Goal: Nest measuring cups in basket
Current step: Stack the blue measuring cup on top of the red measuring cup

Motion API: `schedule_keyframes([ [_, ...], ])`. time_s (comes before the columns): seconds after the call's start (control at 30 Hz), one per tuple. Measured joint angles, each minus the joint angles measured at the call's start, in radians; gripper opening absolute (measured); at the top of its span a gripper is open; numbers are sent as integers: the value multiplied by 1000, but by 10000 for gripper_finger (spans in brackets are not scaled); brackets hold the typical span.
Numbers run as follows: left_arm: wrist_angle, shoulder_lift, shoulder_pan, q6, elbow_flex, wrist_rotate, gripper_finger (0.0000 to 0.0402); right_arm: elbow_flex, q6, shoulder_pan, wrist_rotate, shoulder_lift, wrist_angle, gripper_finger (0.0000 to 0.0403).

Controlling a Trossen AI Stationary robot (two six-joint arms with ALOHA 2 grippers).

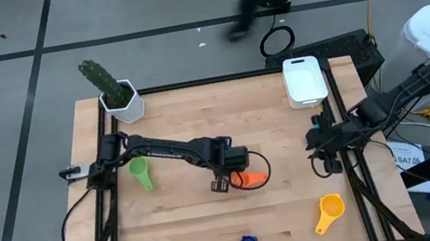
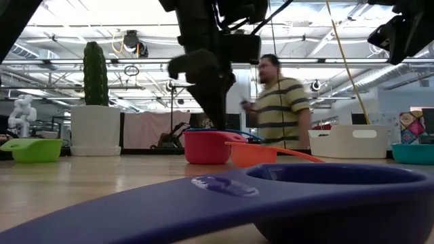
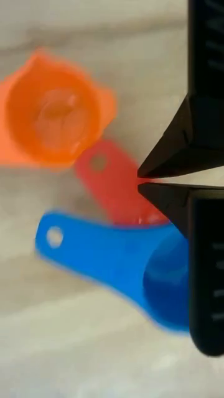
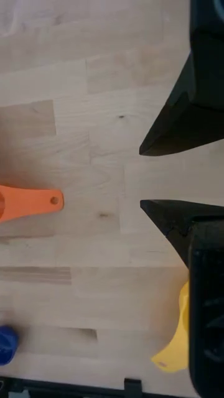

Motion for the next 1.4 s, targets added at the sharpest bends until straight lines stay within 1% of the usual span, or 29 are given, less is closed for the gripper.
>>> schedule_keyframes([
  [0.1,49,0,6,6,0,-21,26,0,-6,0,25,-1,0,118],
  [0.2,71,0,9,31,0,-28,26,0,-13,0,26,-3,0,118],
  [0.37,87,0,7,97,32,-147,26,0,-28,0,26,-3,-1,118],
  [0.47,161,0,12,155,47,-209,26,0,-32,0,27,-3,-1,118],
  [0.53,216,0,22,204,47,-214,26,0,-31,0,27,-3,-1,118],
  [0.57,236,0,30,226,47,-206,26,0,-31,0,27,-3,0,118],
  [0.63,261,4,54,253,42,-155,26,0,-26,0,25,-3,-1,118],
  [0.7,253,16,79,255,41,-110,26,0,-17,0,23,-3,0,118],
  [0.77,221,35,99,259,39,-92,26,0,-14,0,22,-4,-1,118],
  [0.87,220,53,117,269,39,-80,26,0,-17,0,21,-3,1,118],
  [0.97,261,74,129,284,42,-36,26,0,-23,0,21,-3,9,118],
  [1.03,228,78,134,288,37,-20,26,0,-24,0,22,-3,6,118],
  [1.13,223,80,135,298,43,8,26,0,-23,0,22,-4,6,118],
  [1.2,160,80,135,297,56,29,26,0,-24,0,22,-4,6,118],
  [1.33,78,81,134,304,61,108,26,0,-28,0,22,-4,7,118],
  [1.4,51,82,132,307,61,122,26,0,-28,0,22,-4,7,118],
])
